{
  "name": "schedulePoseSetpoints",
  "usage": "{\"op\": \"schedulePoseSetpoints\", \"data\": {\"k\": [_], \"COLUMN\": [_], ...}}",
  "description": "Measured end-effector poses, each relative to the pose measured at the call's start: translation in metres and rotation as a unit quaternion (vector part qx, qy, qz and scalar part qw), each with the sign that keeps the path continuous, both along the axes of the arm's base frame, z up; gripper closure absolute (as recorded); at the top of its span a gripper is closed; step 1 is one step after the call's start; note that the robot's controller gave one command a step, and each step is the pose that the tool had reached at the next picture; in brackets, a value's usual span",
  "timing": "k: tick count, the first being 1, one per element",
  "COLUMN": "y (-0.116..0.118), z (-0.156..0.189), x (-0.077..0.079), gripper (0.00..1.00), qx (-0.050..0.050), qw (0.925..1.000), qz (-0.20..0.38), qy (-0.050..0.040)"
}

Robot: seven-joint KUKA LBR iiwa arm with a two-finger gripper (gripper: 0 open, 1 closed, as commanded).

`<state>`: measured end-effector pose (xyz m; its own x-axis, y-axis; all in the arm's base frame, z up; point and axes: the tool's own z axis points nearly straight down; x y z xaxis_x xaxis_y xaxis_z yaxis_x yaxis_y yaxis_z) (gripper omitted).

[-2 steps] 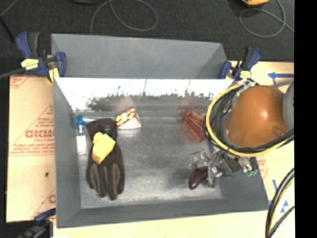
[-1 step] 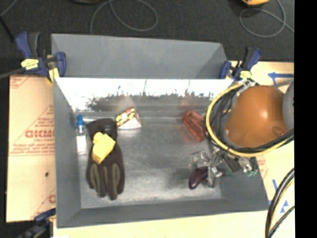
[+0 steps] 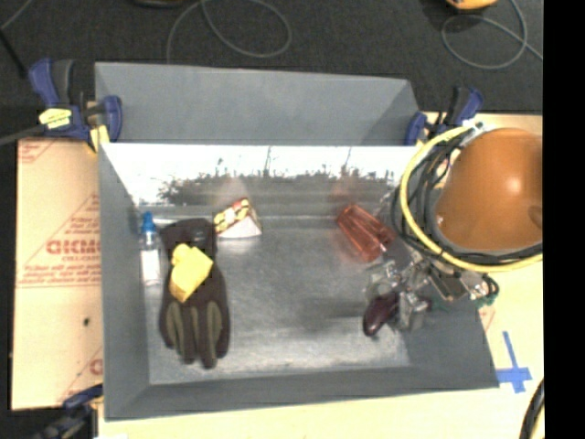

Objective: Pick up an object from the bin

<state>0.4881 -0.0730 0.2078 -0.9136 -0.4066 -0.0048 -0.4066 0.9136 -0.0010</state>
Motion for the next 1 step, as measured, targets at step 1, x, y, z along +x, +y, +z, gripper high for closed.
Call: {"op": "schedulePoseSetpoints", "data": {"k": [1], "y": [0.0089], "z": [0.061], "x": [0.0027], "gripper": [1.0], "qx": [0.0], "qw": [1.0], "qz": [0.007], "qy": [-0.0018]}}
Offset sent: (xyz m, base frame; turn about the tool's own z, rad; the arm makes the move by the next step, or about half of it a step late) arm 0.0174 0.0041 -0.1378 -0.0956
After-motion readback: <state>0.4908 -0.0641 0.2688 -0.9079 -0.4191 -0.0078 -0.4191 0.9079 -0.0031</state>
